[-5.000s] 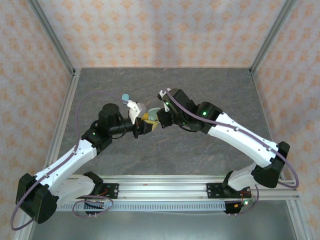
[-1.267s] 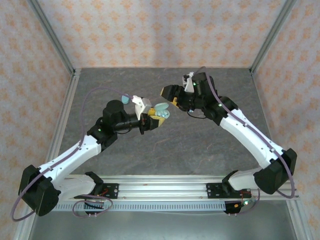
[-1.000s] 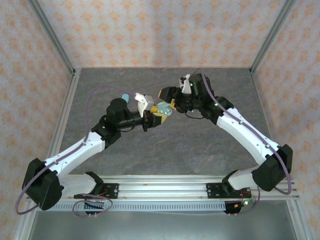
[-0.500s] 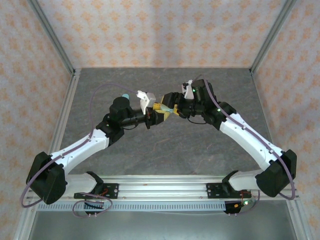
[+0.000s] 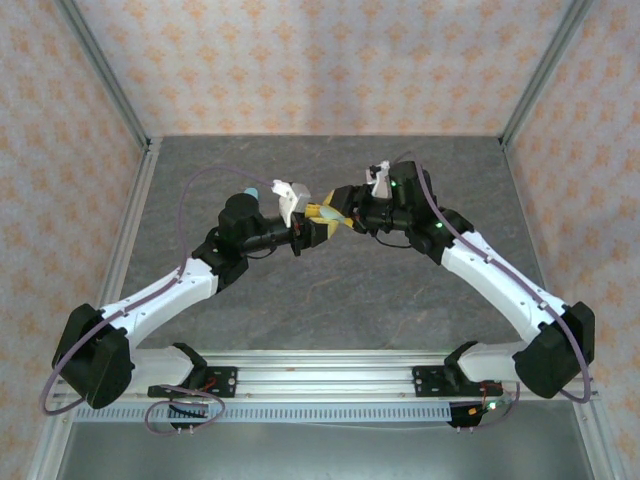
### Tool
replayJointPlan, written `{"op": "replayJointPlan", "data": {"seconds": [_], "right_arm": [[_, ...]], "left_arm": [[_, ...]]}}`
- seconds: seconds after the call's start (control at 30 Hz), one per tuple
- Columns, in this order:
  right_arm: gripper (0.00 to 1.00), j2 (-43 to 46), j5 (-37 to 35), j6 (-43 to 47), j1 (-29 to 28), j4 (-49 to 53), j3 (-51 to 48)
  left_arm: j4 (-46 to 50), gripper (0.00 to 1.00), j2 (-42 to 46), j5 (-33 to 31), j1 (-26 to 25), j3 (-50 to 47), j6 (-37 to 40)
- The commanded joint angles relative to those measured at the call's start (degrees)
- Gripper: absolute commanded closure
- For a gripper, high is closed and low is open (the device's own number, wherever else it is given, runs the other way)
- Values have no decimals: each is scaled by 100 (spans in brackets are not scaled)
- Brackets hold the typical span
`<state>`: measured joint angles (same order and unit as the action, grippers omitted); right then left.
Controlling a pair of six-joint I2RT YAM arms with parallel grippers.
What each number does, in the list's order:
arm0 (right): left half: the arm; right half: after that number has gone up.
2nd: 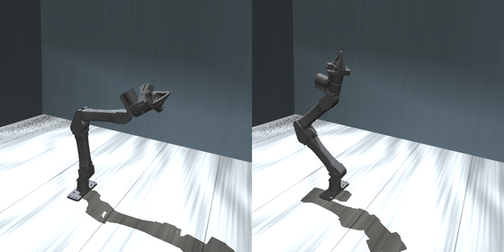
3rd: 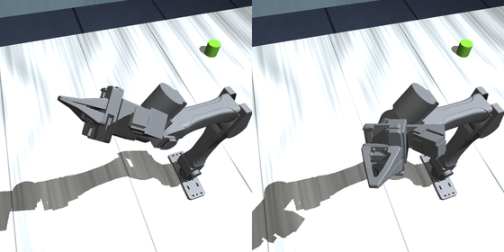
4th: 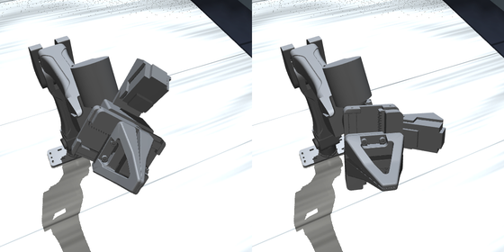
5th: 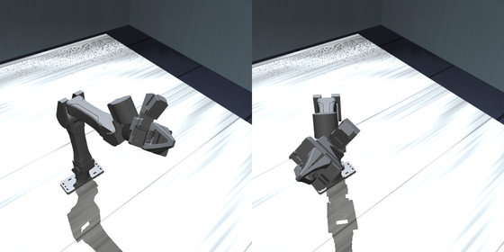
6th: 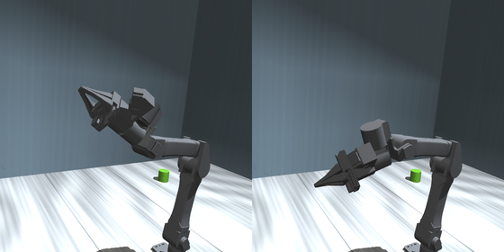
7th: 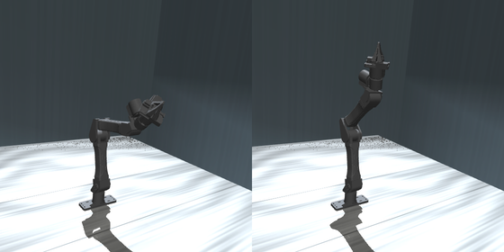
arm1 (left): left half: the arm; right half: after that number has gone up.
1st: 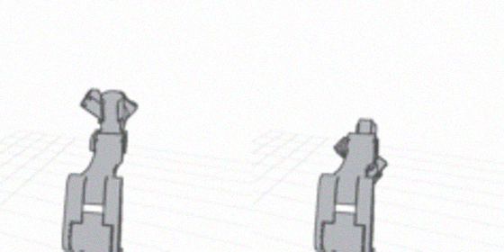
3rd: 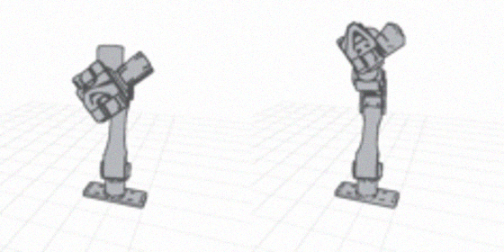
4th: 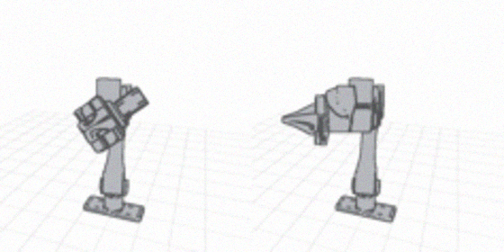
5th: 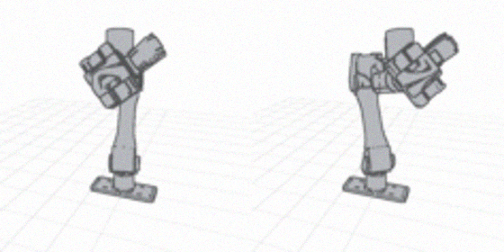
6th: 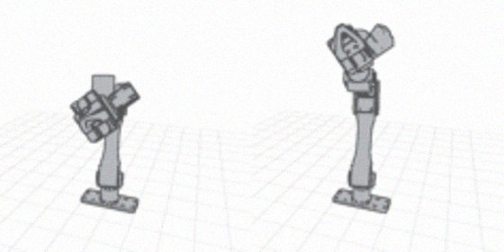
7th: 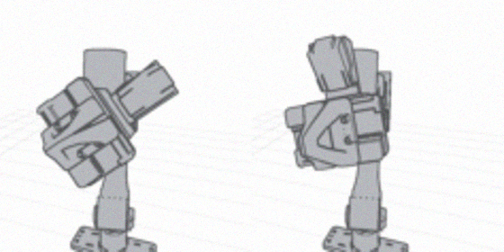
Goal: Insert wireless bluetooth earbuds into charging case
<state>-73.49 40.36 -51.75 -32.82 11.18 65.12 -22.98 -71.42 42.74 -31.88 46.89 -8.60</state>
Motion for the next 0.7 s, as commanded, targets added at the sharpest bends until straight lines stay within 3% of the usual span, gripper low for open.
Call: {"op": "replayJointPlan", "data": {"seconds": [0.0, 0.13, 0.47, 0.67], "right_arm": [[68, 172, 240, -380, -6, -609, -124], [76, 170, 294, -535, 12, -786, -174], [80, 113, 366, -784, 68, -1083, -209], [82, 5, 411, -854, 123, -1167, -176]], "left_arm": [[-62, 81, -28, 22, -20, 222, -72], [201, 71, 23, 203, -25, 286, 71], [666, 38, 415, 210, -25, 237, 345], [944, 24, 654, -56, -22, 147, 525]]}}
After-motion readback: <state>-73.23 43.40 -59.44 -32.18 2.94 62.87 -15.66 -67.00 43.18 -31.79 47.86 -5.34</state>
